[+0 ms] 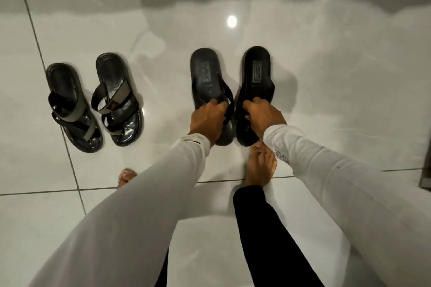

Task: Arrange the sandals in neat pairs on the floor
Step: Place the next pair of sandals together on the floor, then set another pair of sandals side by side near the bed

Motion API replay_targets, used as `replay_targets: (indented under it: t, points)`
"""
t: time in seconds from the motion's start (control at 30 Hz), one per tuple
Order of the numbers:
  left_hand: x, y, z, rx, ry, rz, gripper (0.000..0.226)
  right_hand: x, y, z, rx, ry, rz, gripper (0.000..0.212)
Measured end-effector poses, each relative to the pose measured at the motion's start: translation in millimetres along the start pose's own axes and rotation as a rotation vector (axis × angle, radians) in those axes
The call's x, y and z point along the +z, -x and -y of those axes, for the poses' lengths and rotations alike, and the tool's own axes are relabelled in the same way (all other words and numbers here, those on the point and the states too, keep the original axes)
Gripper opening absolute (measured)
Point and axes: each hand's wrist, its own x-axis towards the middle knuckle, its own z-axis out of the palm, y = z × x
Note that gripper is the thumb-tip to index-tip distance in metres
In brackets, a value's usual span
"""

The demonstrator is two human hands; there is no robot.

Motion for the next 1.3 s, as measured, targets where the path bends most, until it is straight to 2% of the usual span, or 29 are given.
replay_targets:
  t: [0.2,0.4,0.6,0.77,0.87,1.03,1.3]
  points:
    - [1.0,14.7,-20.4,-0.018,-0.045,-0.014,0.035,-22.6,20.6,-25.4,-0.026,0.116,0.153,0.058]
    - [-27.9,47.5,-15.2,-0.134,-0.006,0.075,0.058,-48.5,45.4,-27.0,0.028,0.194,0.183,0.072]
    - [-32.7,3.2,5.3,-0.201,-0.071,0.212,0.077,-30.4,-3.9,-20.9,0.076,0.293,0.168,0.097]
    - [-11.7,-25.7,5.8,-0.205,0.01,0.315,0.093,11.6,-21.2,-21.4,0.131,0.285,0.14,0.098]
    - [-1.5,-26.0,-3.9,-0.227,0.066,0.281,0.095,15.1,-18.8,-28.7,0.1,0.263,0.079,0.096]
    - [2.5,-41.4,-45.2,-0.245,0.09,0.243,0.096,-11.3,-29.3,-65.5,0.094,0.187,0.095,0.095]
    - [-20.2,-115.5,-147.2,-0.185,0.095,0.192,0.097,-89.4,-59.5,-175.7,0.125,0.237,0.076,0.1]
